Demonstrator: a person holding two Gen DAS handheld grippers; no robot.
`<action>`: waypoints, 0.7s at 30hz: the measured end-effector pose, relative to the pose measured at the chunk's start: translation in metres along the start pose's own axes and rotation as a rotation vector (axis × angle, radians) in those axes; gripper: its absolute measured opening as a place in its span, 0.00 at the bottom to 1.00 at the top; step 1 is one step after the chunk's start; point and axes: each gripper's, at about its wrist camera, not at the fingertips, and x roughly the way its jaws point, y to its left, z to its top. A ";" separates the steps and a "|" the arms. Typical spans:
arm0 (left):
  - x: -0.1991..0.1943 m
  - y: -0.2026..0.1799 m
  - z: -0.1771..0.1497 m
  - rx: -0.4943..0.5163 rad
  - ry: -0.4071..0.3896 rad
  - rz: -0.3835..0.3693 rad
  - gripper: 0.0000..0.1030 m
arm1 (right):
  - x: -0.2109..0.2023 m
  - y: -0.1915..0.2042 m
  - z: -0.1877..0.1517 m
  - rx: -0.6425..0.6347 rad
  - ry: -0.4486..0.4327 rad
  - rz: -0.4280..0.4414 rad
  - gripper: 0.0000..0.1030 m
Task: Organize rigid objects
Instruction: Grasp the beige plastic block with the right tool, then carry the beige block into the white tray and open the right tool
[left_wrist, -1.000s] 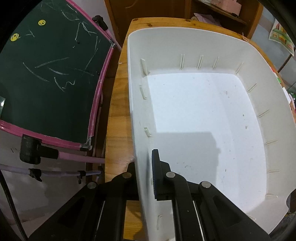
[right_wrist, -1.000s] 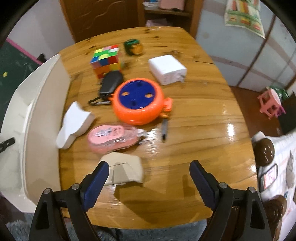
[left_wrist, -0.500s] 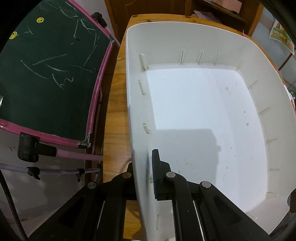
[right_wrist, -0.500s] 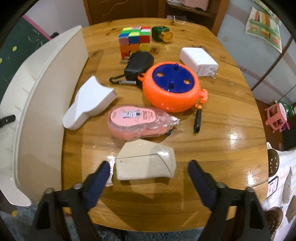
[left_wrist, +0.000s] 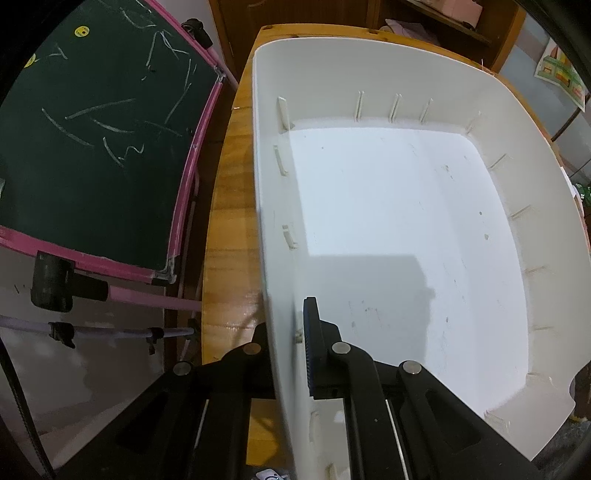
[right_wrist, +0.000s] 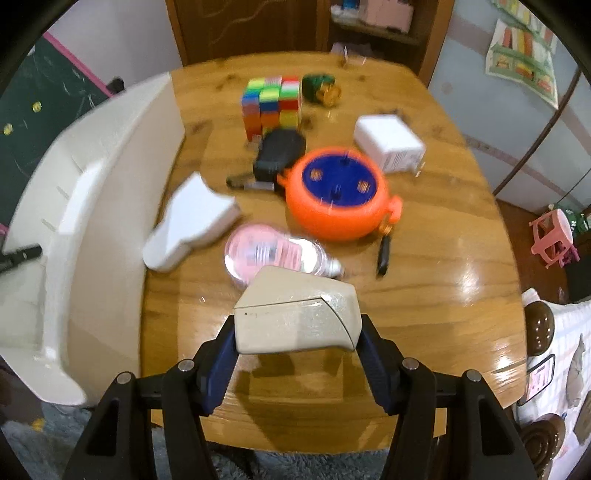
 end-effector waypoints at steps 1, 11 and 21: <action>-0.001 0.000 -0.001 -0.002 0.000 0.000 0.07 | -0.006 0.000 0.002 0.001 -0.015 0.000 0.60; -0.002 0.004 -0.014 -0.027 -0.015 -0.033 0.07 | -0.086 0.022 0.043 -0.038 -0.185 0.094 0.60; 0.005 0.016 -0.008 -0.036 -0.017 -0.096 0.07 | -0.116 0.093 0.073 -0.210 -0.258 0.220 0.60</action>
